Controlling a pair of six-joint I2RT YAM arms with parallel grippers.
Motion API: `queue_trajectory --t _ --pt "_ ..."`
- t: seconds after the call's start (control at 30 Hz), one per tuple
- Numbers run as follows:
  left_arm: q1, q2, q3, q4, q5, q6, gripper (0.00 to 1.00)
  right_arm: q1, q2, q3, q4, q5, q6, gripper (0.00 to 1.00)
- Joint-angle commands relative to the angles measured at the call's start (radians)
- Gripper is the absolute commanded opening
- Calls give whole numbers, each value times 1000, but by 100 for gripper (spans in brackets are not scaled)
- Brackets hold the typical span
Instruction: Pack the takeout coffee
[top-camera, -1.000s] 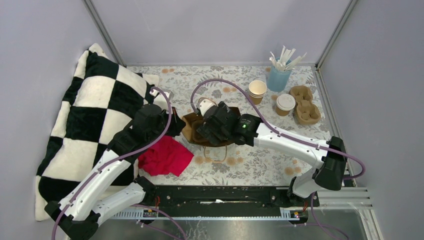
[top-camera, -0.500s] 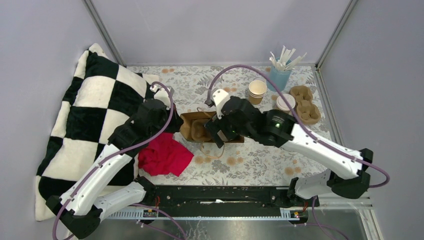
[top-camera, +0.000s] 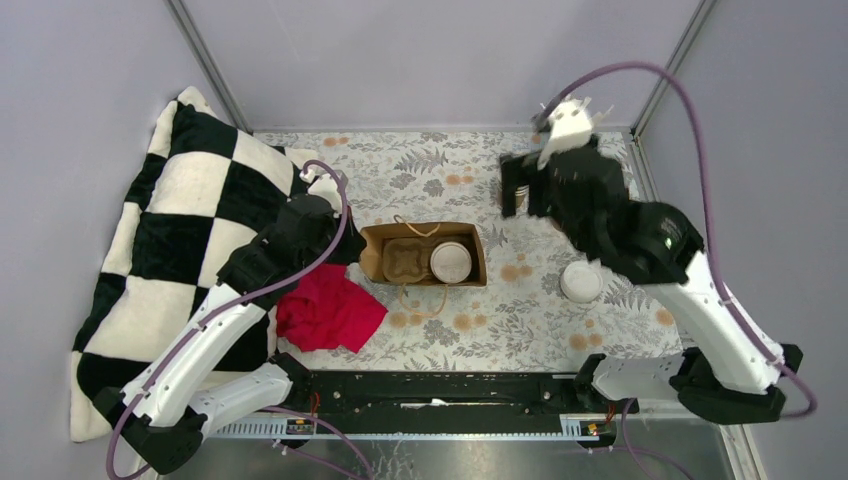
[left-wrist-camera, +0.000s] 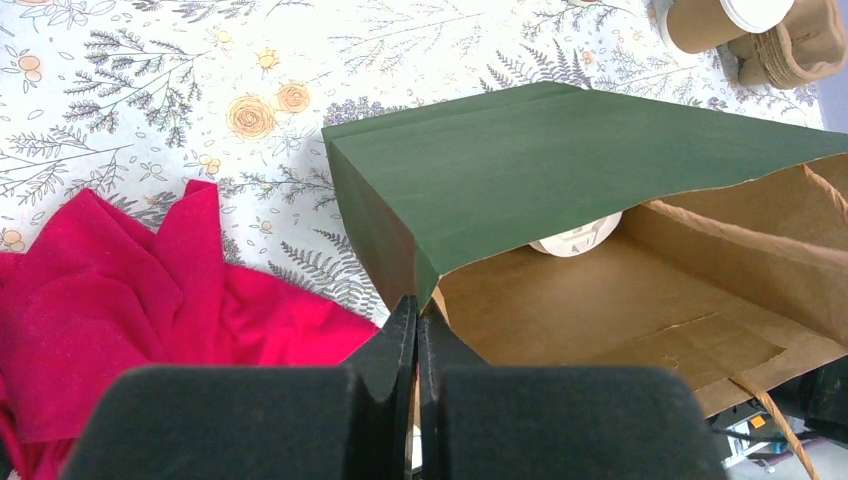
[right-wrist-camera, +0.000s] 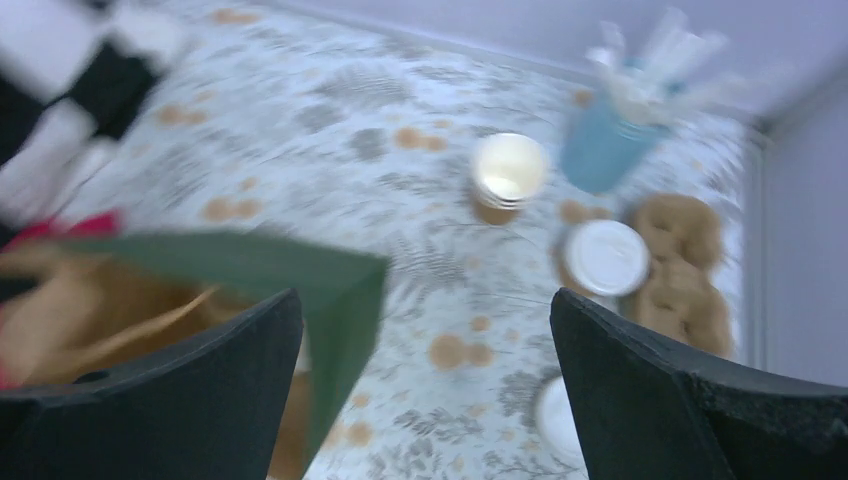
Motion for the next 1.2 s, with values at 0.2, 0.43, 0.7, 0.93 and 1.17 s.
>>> queue_trajectory --t 0.2,0.43,0.7,0.93,1.17 --pt "-2 15 46 -20 9 -13 0 -788 353 -32 38 -460 100 100" --pt "-2 22 59 -32 32 -17 0 -953 616 -24 12 -503 66 100" --pt "-2 0 52 -42 10 -13 0 -968 675 -93 93 -477 -33 100" --pt "-2 -7 50 -53 -1 -13 0 -991 678 -134 132 -508 -66 100" --pt "-1 -7 52 -55 0 -11 0 -999 713 -108 132 -544 -66 97"
